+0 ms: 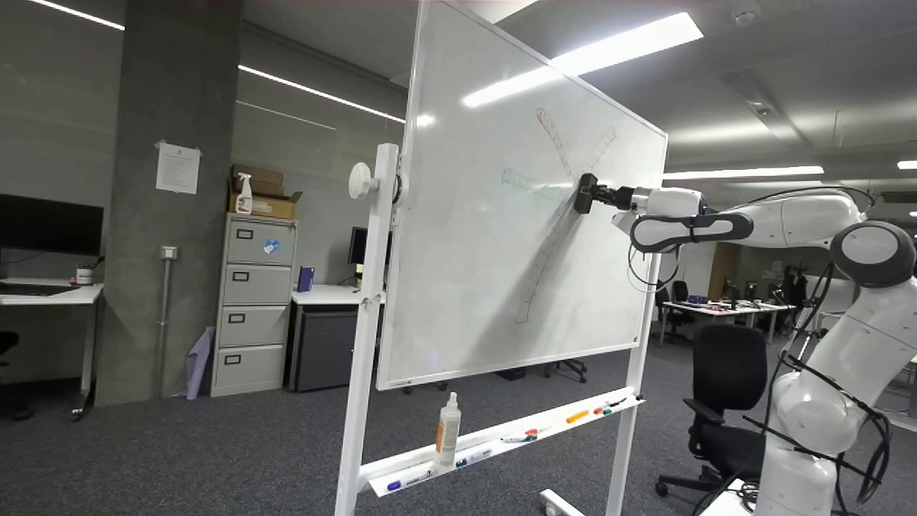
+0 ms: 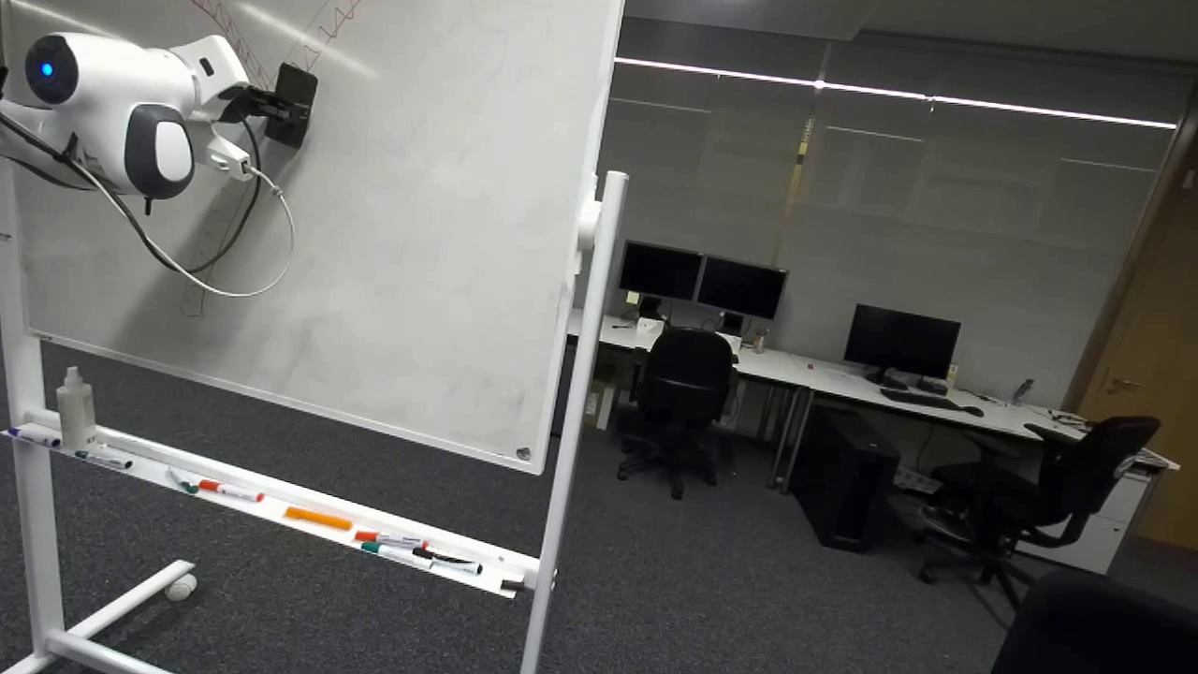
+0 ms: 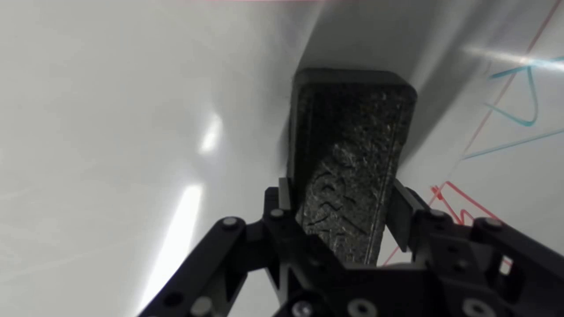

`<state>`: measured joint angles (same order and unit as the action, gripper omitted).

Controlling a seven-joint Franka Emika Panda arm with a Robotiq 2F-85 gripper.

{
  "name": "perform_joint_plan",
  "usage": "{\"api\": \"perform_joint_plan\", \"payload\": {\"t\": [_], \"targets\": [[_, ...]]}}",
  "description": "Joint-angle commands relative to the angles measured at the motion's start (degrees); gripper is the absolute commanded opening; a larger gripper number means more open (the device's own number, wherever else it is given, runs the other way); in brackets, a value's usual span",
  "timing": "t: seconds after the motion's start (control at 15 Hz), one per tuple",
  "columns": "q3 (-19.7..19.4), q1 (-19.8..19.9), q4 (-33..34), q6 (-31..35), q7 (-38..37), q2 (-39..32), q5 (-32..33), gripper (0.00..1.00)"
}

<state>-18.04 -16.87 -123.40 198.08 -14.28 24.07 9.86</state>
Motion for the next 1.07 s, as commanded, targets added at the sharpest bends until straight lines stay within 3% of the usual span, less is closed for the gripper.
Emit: {"api": "perform_joint_plan", "payload": {"t": [0.0,0.07,0.13,1.0], "targets": [[0.0,0.0,0.0,0.0,0.0,0.0,0.0,0.55],[0.0,0.0,0.0,0.0,0.0,0.0,0.0,0.55],[0.0,0.0,0.0,0.0,0.0,0.0,0.0,0.30],[0.5,-4.5,0.7,-0.8,0.8,-1.9,3.9,0.30]]}}
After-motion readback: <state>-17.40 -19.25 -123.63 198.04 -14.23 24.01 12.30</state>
